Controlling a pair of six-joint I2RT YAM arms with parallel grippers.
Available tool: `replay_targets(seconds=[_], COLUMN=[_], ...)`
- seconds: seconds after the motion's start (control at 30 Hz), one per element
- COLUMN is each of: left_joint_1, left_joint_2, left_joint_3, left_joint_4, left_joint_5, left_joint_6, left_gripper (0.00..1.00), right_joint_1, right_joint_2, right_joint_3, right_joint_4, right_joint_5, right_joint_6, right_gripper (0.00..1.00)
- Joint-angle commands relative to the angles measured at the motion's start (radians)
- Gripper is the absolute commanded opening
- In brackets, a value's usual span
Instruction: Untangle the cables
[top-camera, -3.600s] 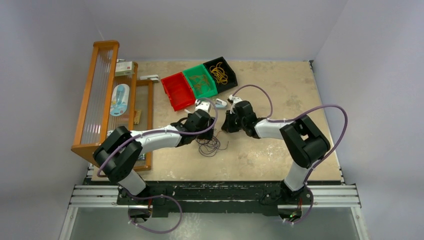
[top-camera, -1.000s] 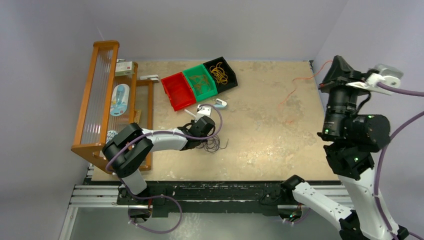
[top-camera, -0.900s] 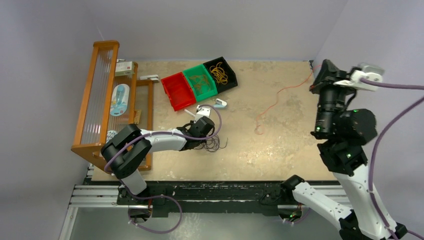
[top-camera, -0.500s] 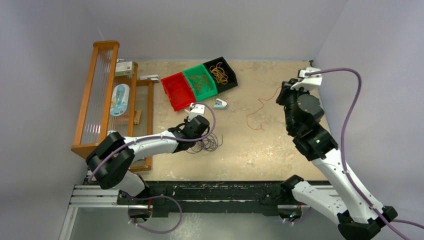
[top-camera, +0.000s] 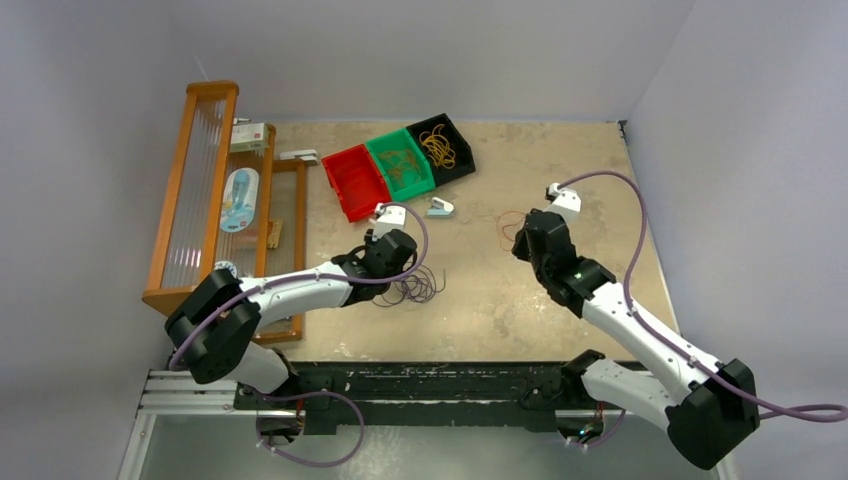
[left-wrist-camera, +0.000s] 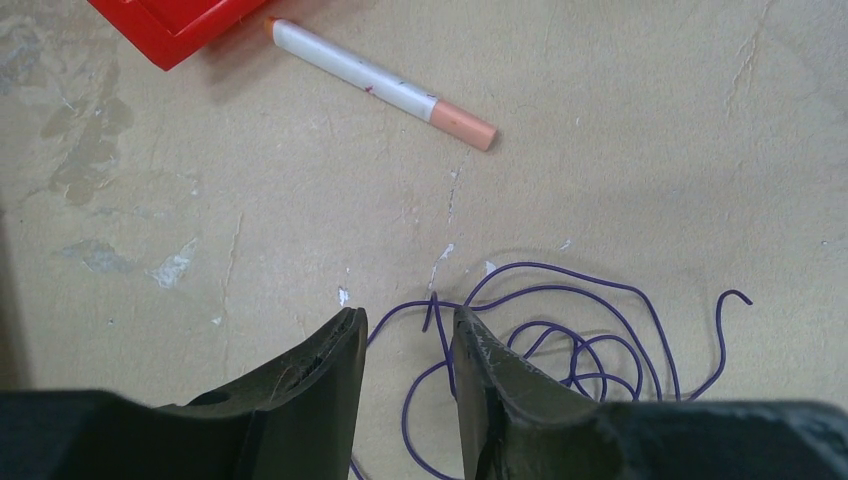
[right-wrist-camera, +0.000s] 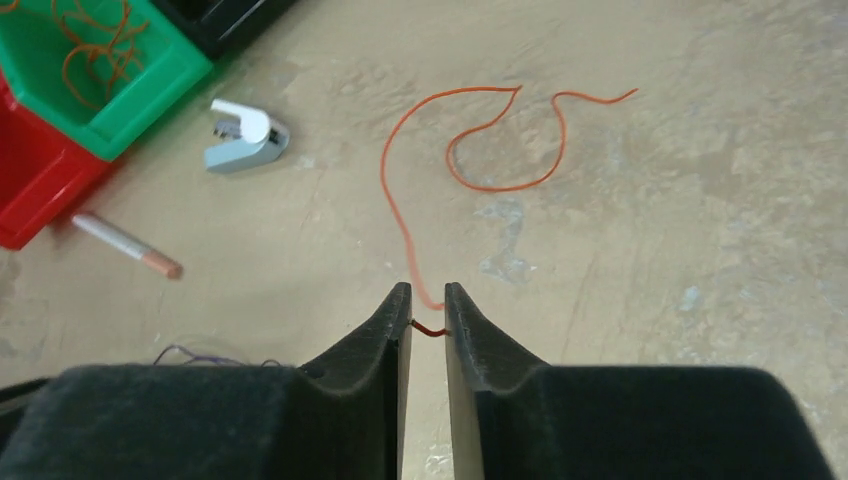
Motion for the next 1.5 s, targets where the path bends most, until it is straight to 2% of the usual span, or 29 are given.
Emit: replay_targets(seconds=[0.0, 0.17, 0.33, 0.4, 0.57, 0.73, 0.8, 0.93, 1.07, 1.3, 1.47], left_joint_1=[-0.002, -0.001, -0.001, -0.002, -0.002, -0.002, -0.002, -0.002, -0.002, -0.002, -0.002], left_joint_2=[-0.033, -0.026, -0.026, -0.028, -0.03, -0.028, -0.029, -0.03, -0.031, -0.026, -0.025], left_joint_3=[0.009, 0.008, 0.012, 0.014, 0.014, 0.014, 0.014, 0.016, 0.018, 0.02, 0.024], left_joint_4=[0.021, 0.024, 0.022, 0.018, 0.016, 0.016, 0.014, 0.013, 0.007, 0.01, 0.006], left_joint_5=[-0.031, -0.029, -0.025, -0.027, -0.033, -0.031, -0.029, -0.029, -0.032, -0.025, -0.027], left_joint_6=[-0.013, -0.008, -0.009, -0.007, -0.002, -0.003, -0.003, 0.001, 0.002, 0.001, 0.003], left_gripper=[0.37, 0.37, 0.38, 0.37, 0.38, 0.38, 0.38, 0.38, 0.38, 0.38, 0.38], right_joint_1=[-0.005, -0.045, -0.208, -0.242, -0.255, -0.269, -0.281, -0.299, -0.306, -0.349, -0.37], right_joint_2=[-0.025, 0.048, 0.151, 0.215, 0.354, 0.409, 0.436, 0.511, 0.557, 0.609, 0.645], right_joint_3=[0.054, 0.125, 0.165, 0.196, 0.254, 0.292, 0.306, 0.342, 0.347, 0.318, 0.309], right_joint_4=[-0.039, -0.081, 0.0, 0.015, -0.027, -0.003, -0.002, -0.017, -0.016, 0.071, 0.117], right_joint_5=[0.19, 0.253, 0.034, -0.069, -0.214, -0.287, -0.295, -0.277, -0.242, -0.327, -0.329], right_joint_6=[0.081, 0.002, -0.113, -0.167, -0.201, -0.214, -0.218, -0.217, -0.185, -0.117, -0.073], right_gripper=[0.26, 0.39, 0.45, 0.52, 0.69, 0.91, 0.96, 0.98, 0.96, 0.92, 0.88])
